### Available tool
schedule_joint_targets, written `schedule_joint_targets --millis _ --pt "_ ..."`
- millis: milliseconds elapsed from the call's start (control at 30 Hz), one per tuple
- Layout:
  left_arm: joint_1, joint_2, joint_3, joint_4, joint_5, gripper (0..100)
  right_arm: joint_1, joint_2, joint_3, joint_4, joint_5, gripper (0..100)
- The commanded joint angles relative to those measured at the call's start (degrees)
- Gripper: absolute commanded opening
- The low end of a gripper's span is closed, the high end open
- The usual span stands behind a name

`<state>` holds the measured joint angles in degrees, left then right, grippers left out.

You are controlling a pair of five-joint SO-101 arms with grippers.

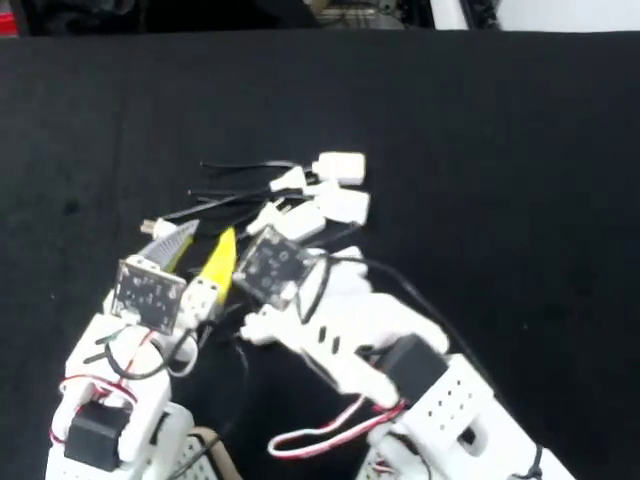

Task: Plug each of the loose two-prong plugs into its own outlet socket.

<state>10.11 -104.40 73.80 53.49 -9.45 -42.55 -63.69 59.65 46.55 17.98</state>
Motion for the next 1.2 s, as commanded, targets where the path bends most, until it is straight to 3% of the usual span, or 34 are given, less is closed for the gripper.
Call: schedule_joint_targets --millis 0,67,167,233,433,567,700,900,1033,1167 --pt "-5.7 -0.2 -3.0 4.7 0.1 15 3.5 -0.7 -1.4 1.4 -2.1 1.1" --pt "-8.4 -0.1 -2.2 8.7 -0.2 15 6.5 -0.7 -0.8 2.6 -4.7 1.1" --pt "-9.6 -0.1 1.8 11.5 -6.9 15 13.5 -1.1 1.6 3.1 -7.5 1.1" --pt "-9.5 -0.1 5.6 10.7 -11.5 15 18.0 -1.1 3.8 3.1 -8.5 1.1" --pt "-4.4 2.4 9.9 5.9 -12.1 15 24.7 -0.8 8.7 3.0 -10.0 1.1" --pt "-3.2 14.1 4.6 5.2 -12.1 15 28.7 -0.8 9.8 3.1 -16.5 1.1" --pt "2.9 32.8 -1.4 3.3 -14.2 15 37.1 -0.8 8.0 3.4 -16.9 1.1" --pt "8.5 57.4 -11.6 3.3 -21.3 15 48.3 -0.8 1.9 14.0 -16.6 1.1" --pt "13.2 63.6 -13.7 4.7 -28.6 15 52.8 -0.7 0.7 17.7 -13.6 1.1" --pt "18.2 63.9 -17.1 10.5 -30.0 22 58.3 -0.7 0.5 19.3 -12.2 1.1"
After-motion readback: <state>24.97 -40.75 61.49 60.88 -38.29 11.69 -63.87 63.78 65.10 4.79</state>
